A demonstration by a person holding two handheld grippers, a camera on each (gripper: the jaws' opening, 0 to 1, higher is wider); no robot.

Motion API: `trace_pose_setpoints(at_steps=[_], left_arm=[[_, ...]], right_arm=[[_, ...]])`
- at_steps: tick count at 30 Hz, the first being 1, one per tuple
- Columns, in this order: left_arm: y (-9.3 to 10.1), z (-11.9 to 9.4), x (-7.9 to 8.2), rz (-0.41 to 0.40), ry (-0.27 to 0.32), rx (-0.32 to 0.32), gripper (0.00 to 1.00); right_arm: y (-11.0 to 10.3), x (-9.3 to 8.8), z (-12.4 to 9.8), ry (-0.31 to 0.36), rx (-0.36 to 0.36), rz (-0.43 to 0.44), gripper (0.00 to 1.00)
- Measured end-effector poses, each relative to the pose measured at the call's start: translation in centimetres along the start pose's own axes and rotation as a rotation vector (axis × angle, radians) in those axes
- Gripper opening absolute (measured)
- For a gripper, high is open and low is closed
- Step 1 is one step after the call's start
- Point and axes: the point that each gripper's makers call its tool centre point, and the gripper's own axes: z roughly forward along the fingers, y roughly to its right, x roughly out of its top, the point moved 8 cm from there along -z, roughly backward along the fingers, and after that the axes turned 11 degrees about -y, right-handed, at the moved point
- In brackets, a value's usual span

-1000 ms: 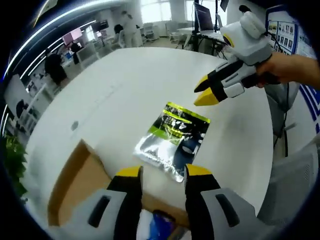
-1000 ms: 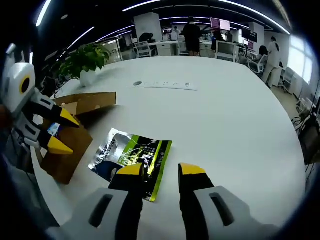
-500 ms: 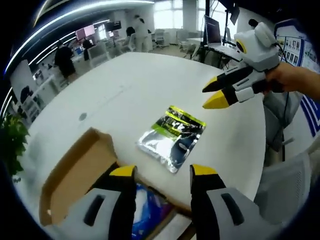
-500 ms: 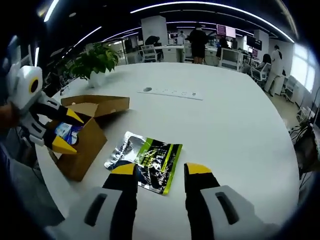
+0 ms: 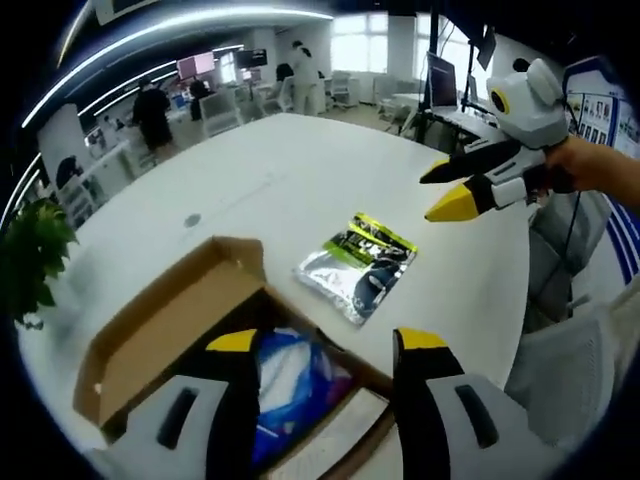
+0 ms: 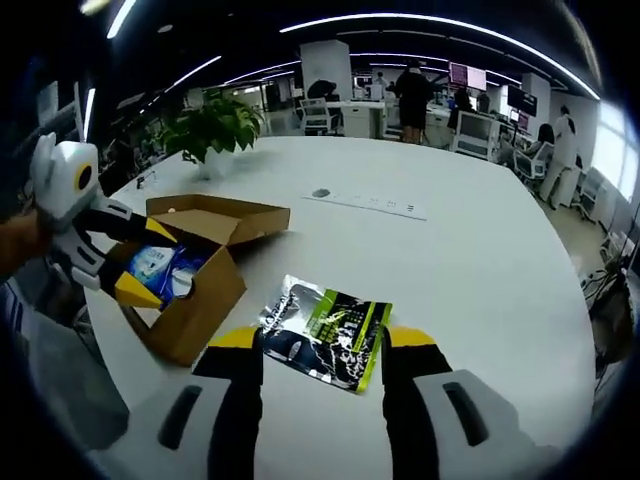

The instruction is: Operate the shoe box by opening the lid, removing the specified soft item, and placing it in the target area until the item is outside and the box remains undamaged.

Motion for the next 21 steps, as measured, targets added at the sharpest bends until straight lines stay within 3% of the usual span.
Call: trace_pose_setpoints(at_steps=[21], left_arm=[[-4.0, -3.8, -4.5, -0.124, 0.05, 0.081, 0.64]], right_arm=[[-5.1, 1.8, 0.5, 0.018, 0.095, -0.079, 0.53]])
